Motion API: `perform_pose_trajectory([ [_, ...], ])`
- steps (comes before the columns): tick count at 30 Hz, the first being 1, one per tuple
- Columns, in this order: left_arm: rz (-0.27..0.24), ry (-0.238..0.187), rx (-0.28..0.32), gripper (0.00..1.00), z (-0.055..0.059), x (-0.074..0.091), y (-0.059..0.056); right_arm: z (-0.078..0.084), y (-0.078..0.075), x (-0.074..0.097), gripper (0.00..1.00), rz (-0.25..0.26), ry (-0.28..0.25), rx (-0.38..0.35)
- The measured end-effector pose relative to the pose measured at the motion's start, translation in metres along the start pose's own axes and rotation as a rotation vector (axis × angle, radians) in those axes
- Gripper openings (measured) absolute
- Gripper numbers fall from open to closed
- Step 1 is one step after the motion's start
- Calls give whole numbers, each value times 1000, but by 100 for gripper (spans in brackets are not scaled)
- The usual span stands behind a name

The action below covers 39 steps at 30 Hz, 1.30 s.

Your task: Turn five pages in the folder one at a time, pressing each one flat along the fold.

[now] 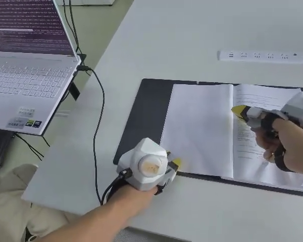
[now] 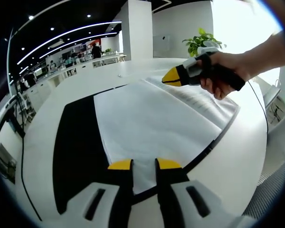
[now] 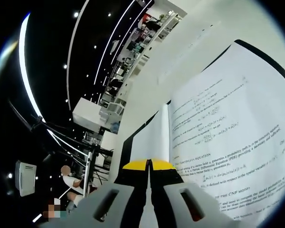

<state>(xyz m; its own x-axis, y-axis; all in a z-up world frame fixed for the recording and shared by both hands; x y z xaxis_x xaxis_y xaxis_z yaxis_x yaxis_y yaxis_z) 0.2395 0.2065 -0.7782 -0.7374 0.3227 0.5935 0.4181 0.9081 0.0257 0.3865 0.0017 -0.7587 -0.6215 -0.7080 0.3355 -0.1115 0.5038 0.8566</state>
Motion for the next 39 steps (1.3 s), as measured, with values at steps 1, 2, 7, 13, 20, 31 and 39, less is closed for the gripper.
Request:
perform_pose_trajectory([
  [1,-1,0,1,17,0,0,0,-2,-1,-2,0,0,-3,-4],
  [2,-1,0,2,17,0,0,0,-3,-2,-4,0,3,-4,-5],
  [7,-2,-2,3,17,0,0,-1,-9,-3,-13,0,3,-10,-12],
  [13,-3,-4,5,17,0,0,-1,-18,-8,-25,0,8,-9,-20],
  [20,-8,-7,6,16,0,0,-1,-24,-7,-38,0,22,16,0],
  [31,-11,-8,7,16,1,0,-2,-39,-19,-53,0,48,11,-16],
  [39,-13,-11,6,16,1,1,-2,-46,-19,-60,0,47,-30,-10],
])
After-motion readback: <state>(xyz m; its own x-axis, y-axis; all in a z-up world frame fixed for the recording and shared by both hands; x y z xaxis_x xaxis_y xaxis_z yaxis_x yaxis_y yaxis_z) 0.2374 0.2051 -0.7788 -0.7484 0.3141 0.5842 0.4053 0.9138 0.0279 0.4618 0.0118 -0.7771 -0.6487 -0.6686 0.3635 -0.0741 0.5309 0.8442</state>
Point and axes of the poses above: the centre of the closed fingertips' face, and the gripper's own axes: x roughly backward along the fingers, y roughly to its left, z roughly out of its underside, the point moved 7 cm from there along x, roughly backward along the fingers, and after that the axes turned 2 degrees about -z, right-handed, at the moved point
